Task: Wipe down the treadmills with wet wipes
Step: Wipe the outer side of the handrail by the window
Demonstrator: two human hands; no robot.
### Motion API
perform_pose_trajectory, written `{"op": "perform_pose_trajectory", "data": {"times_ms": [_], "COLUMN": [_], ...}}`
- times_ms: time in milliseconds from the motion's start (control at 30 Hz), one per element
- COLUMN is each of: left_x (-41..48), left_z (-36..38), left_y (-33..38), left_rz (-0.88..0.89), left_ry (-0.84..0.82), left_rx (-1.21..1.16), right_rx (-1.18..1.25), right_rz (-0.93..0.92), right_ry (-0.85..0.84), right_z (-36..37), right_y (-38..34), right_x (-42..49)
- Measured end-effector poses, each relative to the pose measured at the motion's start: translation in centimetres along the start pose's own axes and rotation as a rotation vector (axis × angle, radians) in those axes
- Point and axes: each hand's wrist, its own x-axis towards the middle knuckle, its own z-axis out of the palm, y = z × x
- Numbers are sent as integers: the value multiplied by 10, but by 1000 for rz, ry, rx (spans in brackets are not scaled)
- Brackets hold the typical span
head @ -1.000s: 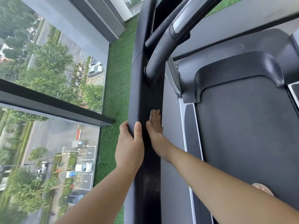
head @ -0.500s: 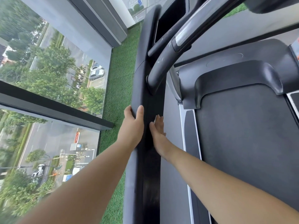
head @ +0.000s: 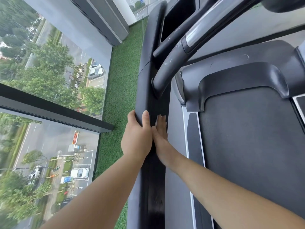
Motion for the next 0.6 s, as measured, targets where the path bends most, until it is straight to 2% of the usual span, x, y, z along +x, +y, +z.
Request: {"op": "perform_pose_trajectory", "data": {"times_ms": [67, 133, 300, 500, 600], "left_x": [-1, -3, -2, -1, -2], "left_z": [0, -1, 0, 0, 0], "left_y": [1, 1, 3, 3, 3], "left_rz": [-3, -7, -17, -20, -11], "left_ry": [-4, -6, -4, -9, -1], "left_rx": [2, 14, 21, 9, 11], "right_rx": [-57, -110, -4, -85, -21], "right_rz": [-104, -112, 100, -132, 10], "right_ry": [-45, -53, 48, -20, 27], "right_z": [1, -6, -17, -9, -21], "right_y": [5, 10, -10, -1, -5], "right_x": [-5, 0, 20, 15, 26]}}
